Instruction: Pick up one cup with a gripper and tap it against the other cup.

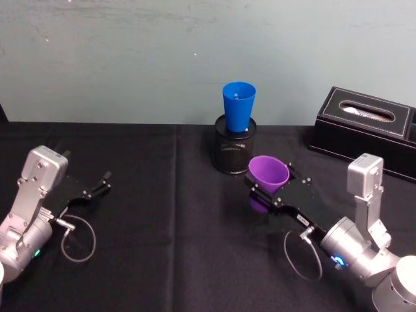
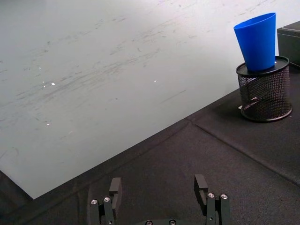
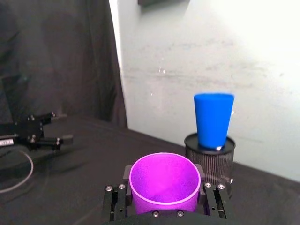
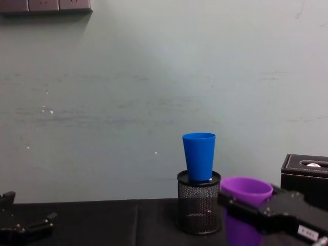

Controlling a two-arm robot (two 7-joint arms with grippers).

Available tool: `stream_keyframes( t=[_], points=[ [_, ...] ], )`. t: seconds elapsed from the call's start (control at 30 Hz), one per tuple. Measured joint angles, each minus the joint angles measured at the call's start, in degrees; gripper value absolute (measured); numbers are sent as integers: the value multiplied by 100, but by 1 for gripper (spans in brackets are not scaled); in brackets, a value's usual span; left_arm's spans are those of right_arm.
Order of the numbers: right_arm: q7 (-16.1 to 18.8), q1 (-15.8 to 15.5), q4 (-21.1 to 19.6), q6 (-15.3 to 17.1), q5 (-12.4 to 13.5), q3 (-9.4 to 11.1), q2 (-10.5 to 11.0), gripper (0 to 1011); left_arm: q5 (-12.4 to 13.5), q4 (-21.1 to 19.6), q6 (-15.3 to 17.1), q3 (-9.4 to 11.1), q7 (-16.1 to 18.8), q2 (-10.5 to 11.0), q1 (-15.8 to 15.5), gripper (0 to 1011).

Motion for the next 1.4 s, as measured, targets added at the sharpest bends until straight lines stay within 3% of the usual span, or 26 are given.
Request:
stream_keyframes(
  t=[0.5, 1.4],
  points=[
    [-86, -125, -365, -233, 178, 226, 92, 752, 0, 0, 0, 0, 0, 0, 0, 1011],
    [-96, -126, -384, -197, 157, 208, 100, 752, 0, 0, 0, 0, 0, 0, 0, 1011]
  ],
)
